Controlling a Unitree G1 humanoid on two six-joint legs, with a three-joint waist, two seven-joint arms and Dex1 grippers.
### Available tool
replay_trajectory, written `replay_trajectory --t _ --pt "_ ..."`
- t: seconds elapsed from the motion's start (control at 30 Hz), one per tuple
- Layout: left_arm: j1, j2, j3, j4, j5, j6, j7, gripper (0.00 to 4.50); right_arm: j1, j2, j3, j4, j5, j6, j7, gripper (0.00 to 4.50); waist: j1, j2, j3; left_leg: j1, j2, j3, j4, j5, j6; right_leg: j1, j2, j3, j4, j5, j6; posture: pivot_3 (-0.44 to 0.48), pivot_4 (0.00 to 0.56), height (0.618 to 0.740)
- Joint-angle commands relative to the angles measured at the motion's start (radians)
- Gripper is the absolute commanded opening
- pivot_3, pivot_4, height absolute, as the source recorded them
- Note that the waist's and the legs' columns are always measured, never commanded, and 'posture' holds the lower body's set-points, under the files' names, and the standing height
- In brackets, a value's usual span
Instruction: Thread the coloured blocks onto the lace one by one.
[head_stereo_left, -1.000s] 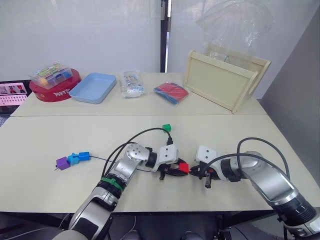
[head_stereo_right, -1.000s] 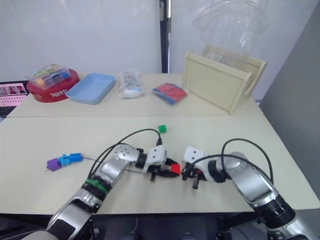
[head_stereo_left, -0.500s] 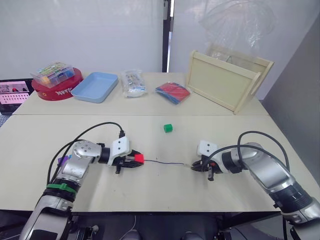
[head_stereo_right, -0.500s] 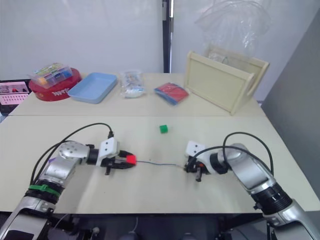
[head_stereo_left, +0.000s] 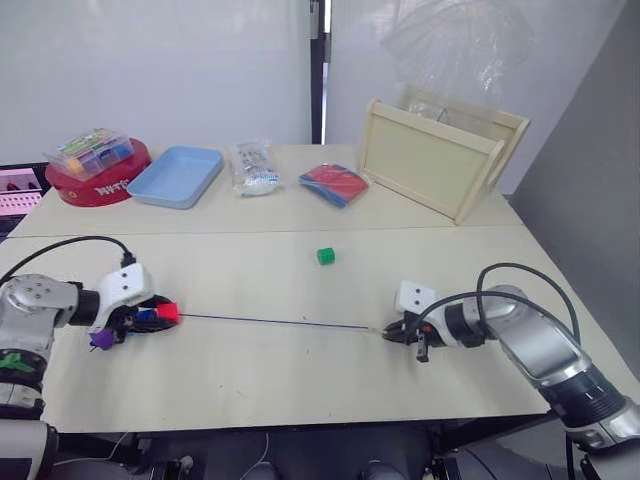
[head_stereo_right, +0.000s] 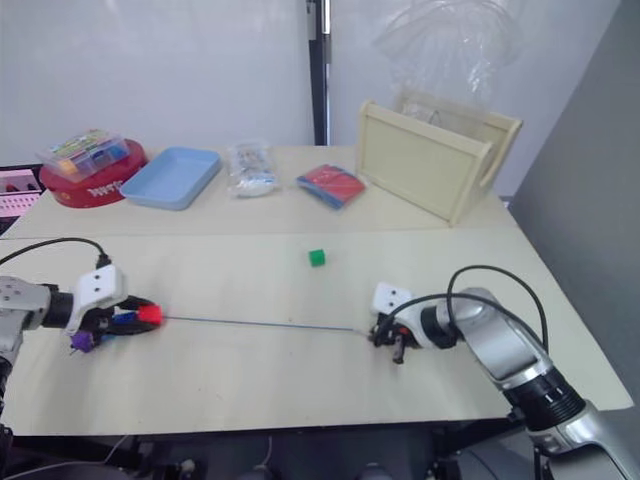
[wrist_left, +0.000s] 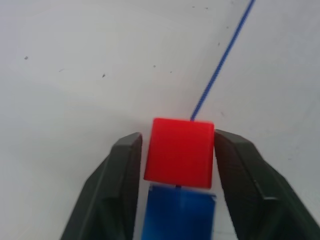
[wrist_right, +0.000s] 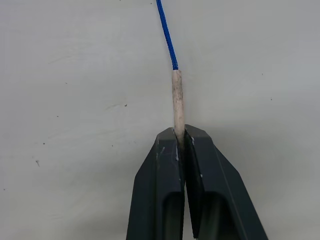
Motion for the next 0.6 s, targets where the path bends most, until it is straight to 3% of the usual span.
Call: replay_trajectory --t 0.03,0.13,0.27,0.37,0.6 --pt "-0.055 -0.013 0.068 -0.064 -0.092 0.108 -0.038 3.58 0.005 0.01 -0.008 -0.037 0.014 0.009 0.003 0.0 0.003 0.0 0.0 0.0 0.0 0.0 0.0 0.0 0.0 0.0 0.0 0.0 0.0 0.0 0.0 0.0 0.15 0.74" --pt "-0.08 -0.053 0.092 -0.133 -0.141 0.188 -0.046 4.46 -0.008 0.022 -0.007 -0.045 0.019 0.013 0.003 0.0 0.007 0.0 0.0 -0.001 0.0 0.0 0.001 0.0 0.0 0.0 0.0 0.0 0.0 0.0 0.0 0.0 0.15 0.74" --pt "-0.079 -0.178 0.089 -0.332 -0.232 0.302 -0.021 4.46 -0.038 0.049 0.009 -0.071 0.039 0.027 0.03 0.0 0.006 0.0 0.0 -0.001 0.0 0.0 0.001 0.0 0.0 0.0 0.0 0.0 0.0 0.0 0.0 0.0 0.15 0.74" --pt "-0.038 -0.247 0.034 -0.444 -0.218 0.326 -0.01 4.46 -0.058 0.068 0.035 -0.076 0.036 0.04 0.043 0.0 0.001 0.0 0.0 -0.002 0.0 0.0 0.002 0.0 0.0 0.0 0.0 0.0 0.0 0.0 0.0 0.0 0.15 0.74" --pt "-0.012 -0.486 -0.133 -0.516 -0.164 0.232 0.003 4.46 -0.154 0.083 0.124 -0.05 0.011 0.035 0.105 0.0 0.002 0.0 0.0 -0.002 -0.001 0.0 0.004 0.0 -0.001 0.0 -0.001 0.0 0.0 0.0 0.0 0.0 0.15 0.74"
